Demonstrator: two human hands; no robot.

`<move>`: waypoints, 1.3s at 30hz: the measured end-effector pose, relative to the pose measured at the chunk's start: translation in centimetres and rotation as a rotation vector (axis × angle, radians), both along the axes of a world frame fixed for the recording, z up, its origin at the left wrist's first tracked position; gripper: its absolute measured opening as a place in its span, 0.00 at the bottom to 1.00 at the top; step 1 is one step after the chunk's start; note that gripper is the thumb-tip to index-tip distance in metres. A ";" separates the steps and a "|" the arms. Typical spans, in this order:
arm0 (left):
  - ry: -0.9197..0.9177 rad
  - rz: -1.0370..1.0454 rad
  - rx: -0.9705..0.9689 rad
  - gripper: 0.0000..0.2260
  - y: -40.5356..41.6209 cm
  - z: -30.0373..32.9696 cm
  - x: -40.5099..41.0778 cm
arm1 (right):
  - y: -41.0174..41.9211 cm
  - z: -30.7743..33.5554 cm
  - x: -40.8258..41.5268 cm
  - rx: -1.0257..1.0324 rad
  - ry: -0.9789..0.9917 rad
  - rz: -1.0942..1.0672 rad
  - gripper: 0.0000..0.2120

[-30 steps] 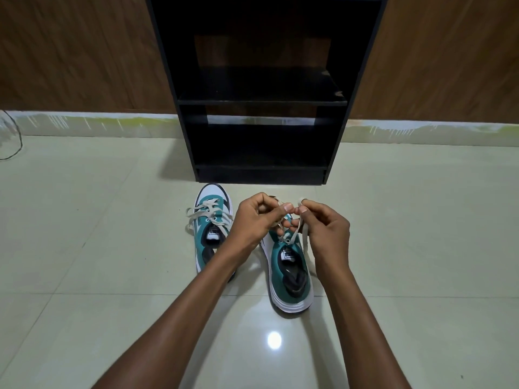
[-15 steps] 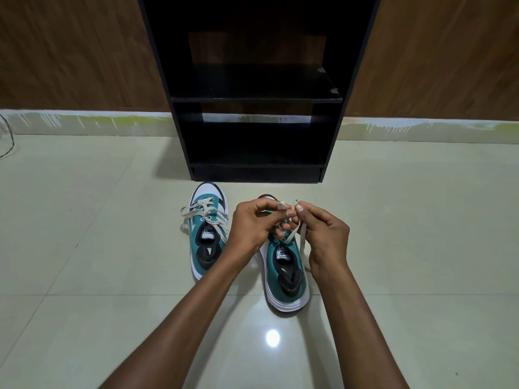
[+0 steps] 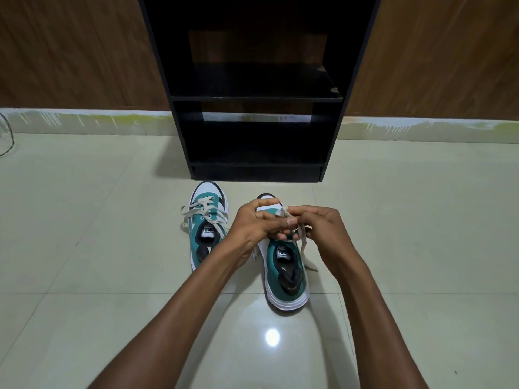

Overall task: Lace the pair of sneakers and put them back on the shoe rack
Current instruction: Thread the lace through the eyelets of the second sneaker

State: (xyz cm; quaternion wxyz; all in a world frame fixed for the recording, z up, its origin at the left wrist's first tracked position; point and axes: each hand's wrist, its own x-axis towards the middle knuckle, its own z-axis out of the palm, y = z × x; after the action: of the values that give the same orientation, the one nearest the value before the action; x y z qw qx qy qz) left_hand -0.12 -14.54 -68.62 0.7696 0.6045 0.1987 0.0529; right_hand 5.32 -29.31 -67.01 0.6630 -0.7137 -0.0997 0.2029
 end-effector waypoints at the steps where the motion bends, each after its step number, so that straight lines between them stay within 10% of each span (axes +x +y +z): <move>1: 0.009 -0.034 0.030 0.21 0.1 -0.1 0.1 | -0.1 0.0 0.1 -0.005 0.004 0.026 0.14; 15: -0.160 -0.099 0.396 0.16 0.8 -0.5 0.2 | 0.7 -1.5 0.6 -0.158 -0.195 -0.163 0.13; 24: -0.526 -0.170 1.113 0.06 1.3 -1.5 -0.5 | 1.1 -2.1 1.3 -0.177 -0.112 -0.273 0.01; 31: -0.157 -0.085 0.465 0.14 0.3 -0.8 -0.2 | 0.3 -2.0 0.6 0.083 -0.100 -0.209 0.05; 39: 0.185 -0.086 0.002 0.17 0.8 0.0 1.2 | -1.3 -3.3 -0.7 -0.080 -0.567 0.104 0.16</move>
State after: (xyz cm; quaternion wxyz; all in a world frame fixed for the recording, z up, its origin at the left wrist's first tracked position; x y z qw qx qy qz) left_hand 1.11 -13.70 -68.63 0.7489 0.6157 0.2425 -0.0361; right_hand 4.63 -30.63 -70.33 0.5687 -0.7615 -0.3091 0.0328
